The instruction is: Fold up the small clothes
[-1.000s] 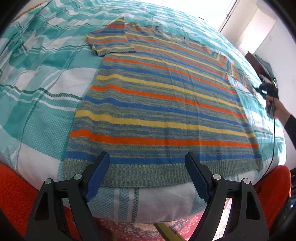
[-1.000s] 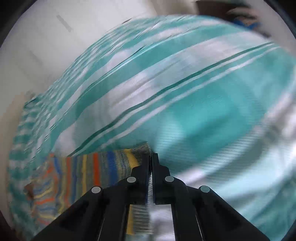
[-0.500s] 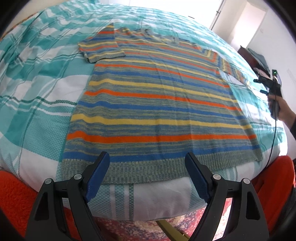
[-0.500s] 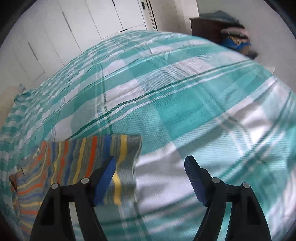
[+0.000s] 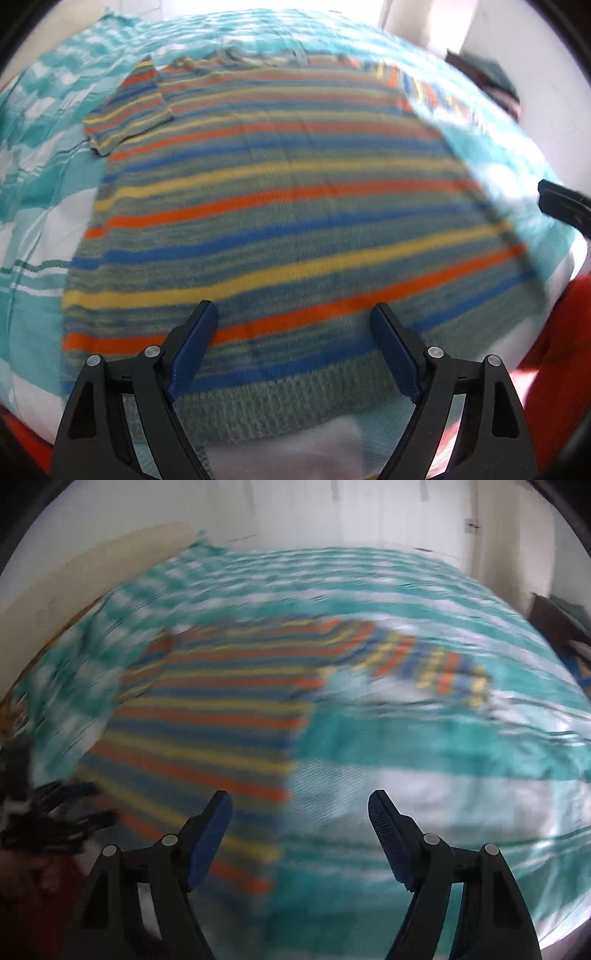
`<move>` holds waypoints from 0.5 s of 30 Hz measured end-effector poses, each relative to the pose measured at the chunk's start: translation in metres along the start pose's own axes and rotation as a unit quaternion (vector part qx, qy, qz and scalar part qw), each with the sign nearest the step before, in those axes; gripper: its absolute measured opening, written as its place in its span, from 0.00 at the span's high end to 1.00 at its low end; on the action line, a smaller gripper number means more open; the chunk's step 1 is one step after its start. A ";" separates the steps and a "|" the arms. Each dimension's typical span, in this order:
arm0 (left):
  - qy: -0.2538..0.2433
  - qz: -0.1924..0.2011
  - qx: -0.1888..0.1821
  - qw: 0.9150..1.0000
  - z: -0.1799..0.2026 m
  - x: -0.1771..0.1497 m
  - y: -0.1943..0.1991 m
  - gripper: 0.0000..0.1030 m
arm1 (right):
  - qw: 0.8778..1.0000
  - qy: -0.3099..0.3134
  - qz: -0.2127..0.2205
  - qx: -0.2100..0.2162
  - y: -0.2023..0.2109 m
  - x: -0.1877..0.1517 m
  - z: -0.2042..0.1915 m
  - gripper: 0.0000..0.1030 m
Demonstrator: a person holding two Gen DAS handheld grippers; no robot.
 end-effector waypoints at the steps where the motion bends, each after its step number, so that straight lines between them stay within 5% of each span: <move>1: -0.015 0.007 0.004 1.000 0.002 -0.003 0.003 0.13 | 1.000 0.007 -0.007 0.011 -0.007 -0.009 -0.017 0.26; 5: -0.021 -0.007 -0.004 1.000 0.002 -0.010 0.021 0.13 | 0.994 0.059 -0.091 0.020 -0.050 -0.053 -0.056 0.26; 8: -0.004 0.007 -0.043 0.999 -0.003 0.004 0.046 0.13 | 0.993 0.081 -0.084 0.004 -0.054 -0.059 -0.055 0.22; 11: 0.006 0.024 -0.070 0.997 -0.018 0.043 0.063 0.13 | 0.995 0.050 -0.082 0.021 -0.055 -0.063 -0.050 0.20; 15: -0.047 0.039 -0.021 0.998 -0.058 0.120 0.047 0.13 | 0.995 0.054 -0.079 0.021 -0.057 -0.062 -0.049 0.17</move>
Point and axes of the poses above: each gripper's, at about its wrist camera, not at the fingertips, and y roughly against the way its jaws point, z to its right, x to its top, the point moved 9 cm from there along -y, roughly the way its jaws point, and after that the axes turned 11 degrees about y, right-handed, at the moved point
